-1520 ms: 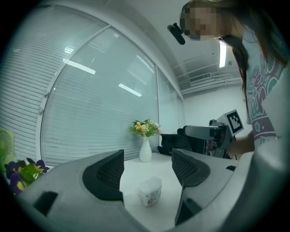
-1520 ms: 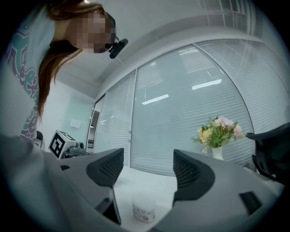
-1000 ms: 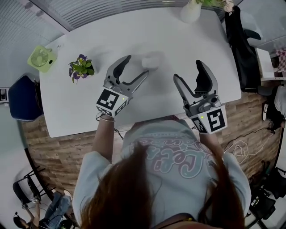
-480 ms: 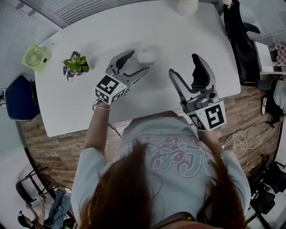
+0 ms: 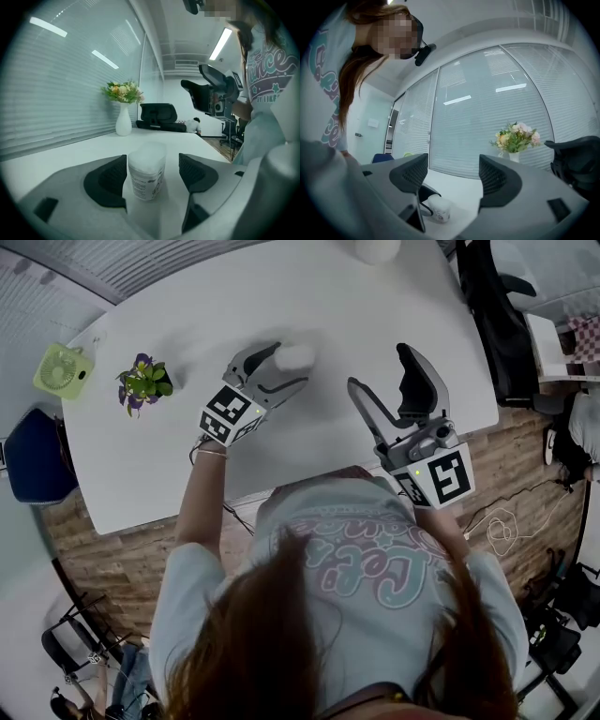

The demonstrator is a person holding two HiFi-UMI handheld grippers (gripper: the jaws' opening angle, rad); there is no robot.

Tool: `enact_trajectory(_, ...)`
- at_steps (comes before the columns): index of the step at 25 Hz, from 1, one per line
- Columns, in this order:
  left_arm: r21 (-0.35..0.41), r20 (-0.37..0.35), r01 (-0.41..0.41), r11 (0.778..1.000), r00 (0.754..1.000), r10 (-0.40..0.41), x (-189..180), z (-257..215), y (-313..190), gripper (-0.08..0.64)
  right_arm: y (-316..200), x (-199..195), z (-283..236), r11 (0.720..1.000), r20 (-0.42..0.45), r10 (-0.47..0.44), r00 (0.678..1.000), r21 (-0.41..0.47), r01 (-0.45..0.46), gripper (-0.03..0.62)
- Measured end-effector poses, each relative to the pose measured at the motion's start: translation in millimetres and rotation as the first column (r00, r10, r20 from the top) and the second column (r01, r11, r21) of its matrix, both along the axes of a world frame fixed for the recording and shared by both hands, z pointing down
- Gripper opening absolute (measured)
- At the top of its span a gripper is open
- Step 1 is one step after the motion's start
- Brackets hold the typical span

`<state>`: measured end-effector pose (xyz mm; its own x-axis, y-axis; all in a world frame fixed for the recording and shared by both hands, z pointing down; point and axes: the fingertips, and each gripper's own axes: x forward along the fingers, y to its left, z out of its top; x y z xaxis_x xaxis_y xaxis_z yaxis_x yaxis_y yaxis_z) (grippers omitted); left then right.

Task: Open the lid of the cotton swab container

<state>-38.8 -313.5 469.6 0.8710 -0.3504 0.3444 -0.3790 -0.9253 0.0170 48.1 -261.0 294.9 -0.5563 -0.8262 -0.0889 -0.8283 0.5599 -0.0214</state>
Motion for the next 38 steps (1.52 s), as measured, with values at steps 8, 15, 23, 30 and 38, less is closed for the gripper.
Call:
enact_trajectory(8, 0.006, 0.070, -0.024, 1.000, 0.997, 0.023, 8.6, 16.8, -10.8, 0.316, -4.8, 6.3, -0.8, 1.000, -0.012, 0.009, 1.000, -0.001, -0.009, 0.330)
enact_trajectory(15, -0.003, 0.113, -0.071, 0.997, 0.991, 0.071, 15.1, 23.6, -12.3, 0.314, -7.9, 9.2, 0.1, 1.000, -0.011, 0.011, 1.000, -0.006, -0.011, 0.330)
enact_trajectory(23, -0.050, 0.118, -0.116, 0.992, 0.986, 0.121, 24.0, 28.0, -8.6, 0.313, -10.6, 8.6, 1.4, 1.000, -0.006, 0.007, 1.000, -0.010, -0.007, 0.330)
enact_trajectory(30, -0.036, 0.170, -0.101, 0.994, 0.980, 0.106, 23.7, 33.3, -12.9, 0.244, -15.4, 6.5, 1.4, 1.000, -0.007, 0.002, 1.000, -0.010, -0.002, 0.330)
enact_trajectory(38, -0.035, 0.187, -0.095, 0.995, 0.977, 0.100, 21.8, 36.2, -13.3, 0.227, -14.9, 7.9, -0.4, 1.000, -0.007, 0.009, 1.000, 0.002, -0.009, 0.328)
